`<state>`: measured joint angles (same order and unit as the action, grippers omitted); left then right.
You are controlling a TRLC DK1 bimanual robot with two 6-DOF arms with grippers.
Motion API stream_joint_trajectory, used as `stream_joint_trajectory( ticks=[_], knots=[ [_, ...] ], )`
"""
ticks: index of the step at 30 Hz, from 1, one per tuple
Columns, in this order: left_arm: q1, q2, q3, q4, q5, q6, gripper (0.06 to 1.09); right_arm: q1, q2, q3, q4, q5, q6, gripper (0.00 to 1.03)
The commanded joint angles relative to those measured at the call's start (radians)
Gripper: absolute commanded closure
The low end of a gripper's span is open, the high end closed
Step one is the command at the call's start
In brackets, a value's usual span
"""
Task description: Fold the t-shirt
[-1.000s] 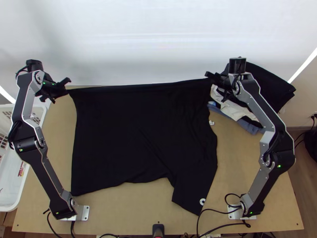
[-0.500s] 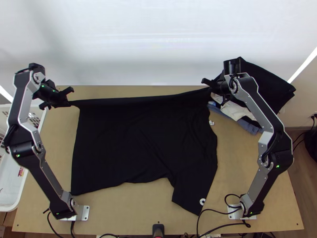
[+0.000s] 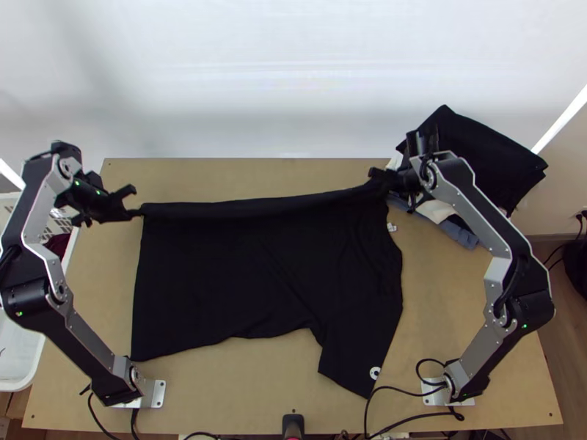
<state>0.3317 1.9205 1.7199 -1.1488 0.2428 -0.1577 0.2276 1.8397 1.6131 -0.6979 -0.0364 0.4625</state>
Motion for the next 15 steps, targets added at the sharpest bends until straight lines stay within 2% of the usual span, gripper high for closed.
stream_joint_trajectory(
  ticks=[1,6,15],
  knots=[
    [-0.013,-0.054,-0.094,0.029,0.001,0.014,1.05,0.012,-0.053,-0.071,0.008,0.020,-0.010,1.00],
    [-0.022,-0.086,-0.172,0.057,0.001,0.015,1.05,0.022,-0.085,-0.162,0.038,0.058,-0.019,1.00],
    [-0.019,-0.124,-0.270,0.078,0.000,0.033,1.04,0.022,-0.155,-0.332,0.132,0.061,-0.016,1.00]
  ],
)
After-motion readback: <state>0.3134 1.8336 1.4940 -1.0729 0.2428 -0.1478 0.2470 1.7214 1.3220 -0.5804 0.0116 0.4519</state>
